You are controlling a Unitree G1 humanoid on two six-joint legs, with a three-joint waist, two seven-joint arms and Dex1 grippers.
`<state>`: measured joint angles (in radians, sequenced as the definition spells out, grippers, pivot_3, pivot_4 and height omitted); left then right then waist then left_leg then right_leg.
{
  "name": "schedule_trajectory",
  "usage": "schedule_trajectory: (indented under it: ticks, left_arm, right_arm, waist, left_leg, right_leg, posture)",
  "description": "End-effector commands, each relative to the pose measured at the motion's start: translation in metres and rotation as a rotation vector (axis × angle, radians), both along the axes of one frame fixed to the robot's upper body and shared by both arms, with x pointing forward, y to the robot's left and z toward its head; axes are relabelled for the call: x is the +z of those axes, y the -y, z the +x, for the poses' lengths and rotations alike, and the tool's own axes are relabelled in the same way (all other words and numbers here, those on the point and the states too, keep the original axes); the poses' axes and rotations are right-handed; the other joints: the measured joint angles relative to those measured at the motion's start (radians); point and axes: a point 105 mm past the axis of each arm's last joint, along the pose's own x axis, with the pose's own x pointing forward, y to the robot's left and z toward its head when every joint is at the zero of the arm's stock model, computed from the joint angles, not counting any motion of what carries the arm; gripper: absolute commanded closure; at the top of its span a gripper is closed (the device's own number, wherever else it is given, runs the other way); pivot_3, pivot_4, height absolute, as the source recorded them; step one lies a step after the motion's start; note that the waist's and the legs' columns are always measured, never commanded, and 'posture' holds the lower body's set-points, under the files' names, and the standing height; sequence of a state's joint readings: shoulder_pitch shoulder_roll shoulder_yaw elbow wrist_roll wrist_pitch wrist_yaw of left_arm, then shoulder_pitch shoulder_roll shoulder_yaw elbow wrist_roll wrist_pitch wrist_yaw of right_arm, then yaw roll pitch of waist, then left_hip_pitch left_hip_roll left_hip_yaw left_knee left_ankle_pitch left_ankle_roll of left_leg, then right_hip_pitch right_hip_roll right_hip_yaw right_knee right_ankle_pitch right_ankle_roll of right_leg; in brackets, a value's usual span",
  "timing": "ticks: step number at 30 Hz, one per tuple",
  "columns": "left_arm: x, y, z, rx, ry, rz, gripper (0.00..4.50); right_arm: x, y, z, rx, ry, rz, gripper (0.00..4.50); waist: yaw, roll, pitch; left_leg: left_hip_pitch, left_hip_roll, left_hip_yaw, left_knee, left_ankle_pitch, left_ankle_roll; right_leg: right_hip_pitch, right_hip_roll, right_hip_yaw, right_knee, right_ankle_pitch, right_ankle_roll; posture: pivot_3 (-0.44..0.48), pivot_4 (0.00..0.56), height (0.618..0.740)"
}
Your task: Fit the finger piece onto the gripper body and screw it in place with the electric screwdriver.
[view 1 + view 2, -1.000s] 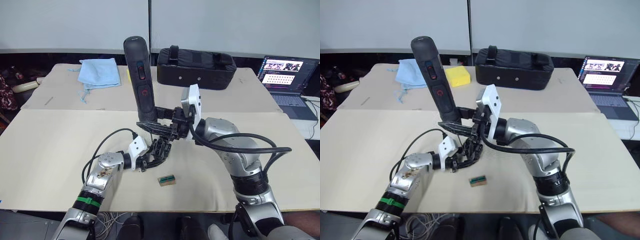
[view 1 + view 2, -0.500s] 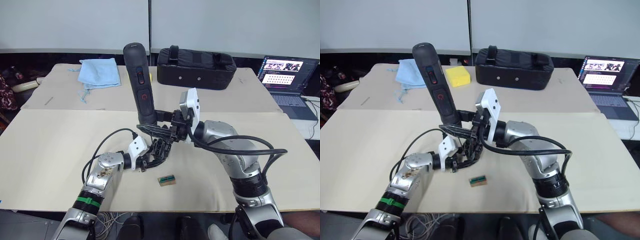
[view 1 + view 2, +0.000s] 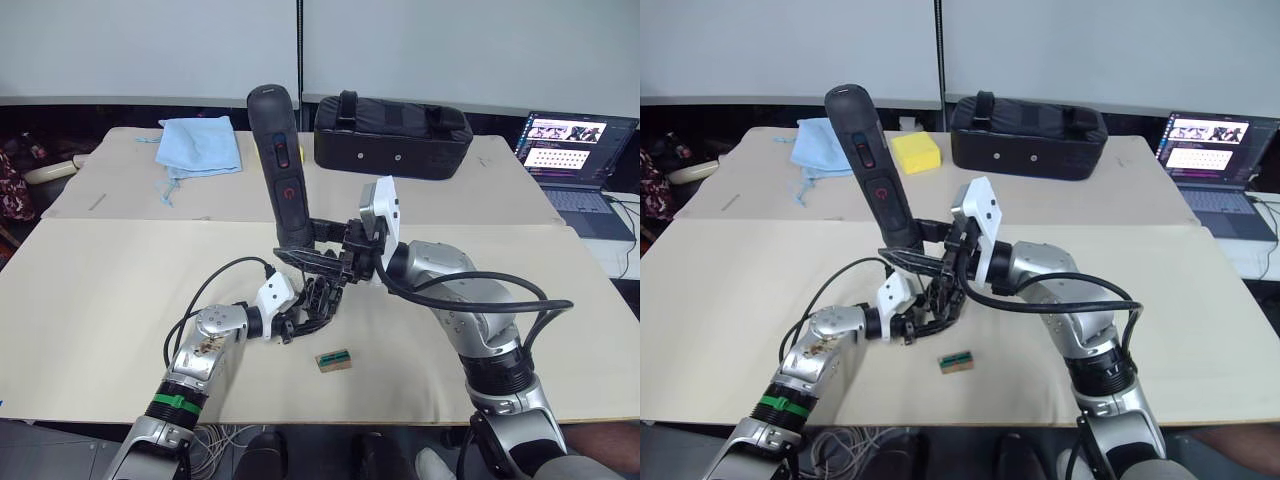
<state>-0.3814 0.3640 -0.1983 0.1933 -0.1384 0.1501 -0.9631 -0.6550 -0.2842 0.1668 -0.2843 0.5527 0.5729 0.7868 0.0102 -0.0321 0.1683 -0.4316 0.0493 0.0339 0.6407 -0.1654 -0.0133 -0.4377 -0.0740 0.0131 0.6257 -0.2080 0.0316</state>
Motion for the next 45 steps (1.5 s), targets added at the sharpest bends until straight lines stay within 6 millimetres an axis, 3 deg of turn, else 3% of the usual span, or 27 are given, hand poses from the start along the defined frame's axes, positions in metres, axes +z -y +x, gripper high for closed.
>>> schedule_trajectory:
  ticks: [1, 23, 35, 45]
  left_arm:
    - [-0.022, 0.005, -0.012, -0.032, -0.087, 0.037, 2.22]
    - [-0.022, 0.005, -0.012, -0.031, -0.088, 0.036, 2.22]
    - [-0.022, 0.004, -0.012, -0.029, -0.09, 0.04, 2.22]
    - [-0.023, 0.003, -0.013, -0.033, -0.091, 0.045, 2.22]
  right_arm:
    - [0.016, 0.001, -0.006, 0.013, 0.074, 0.05, 2.6]
    - [0.006, 0.001, -0.005, 0.005, 0.048, 0.045, 2.6]
    - [-0.021, 0.01, 0.004, -0.044, -0.02, 0.031, 2.6]
    - [-0.032, 0.004, 0.004, -0.046, -0.043, 0.013, 2.6]
  waist:
    - [0.0, 0.0, 0.0]
    - [0.0, 0.0, 0.0]
    - [-0.001, 0.001, -0.001]
    - [-0.002, 0.001, -0.001]
  left_leg:
    - [0.0, 0.0, 0.0, 0.0, 0.0, 0.0]
    - [0.0, 0.0, 0.0, 0.0, 0.0, 0.0]
    - [0.0, 0.0, 0.0, 0.0, 0.0, 0.0]
    - [0.001, 0.0, 0.0, 0.0, 0.0, 0.0]
  right_leg:
    - [0.0, 0.0, 0.0, 0.0, 0.0, 0.0]
    - [0.0, 0.0, 0.0, 0.0, 0.0, 0.0]
    - [0.0, 0.0, 0.0, -0.001, 0.0, 0.0]
    - [0.0, 0.0, 0.0, -0.001, 0.0, 0.0]
  posture:
    - [0.0, 0.15, 0.74]
    - [0.0, 0.15, 0.74]
    - [0.0, 0.15, 0.74]
    - [0.0, 0.15, 0.74]
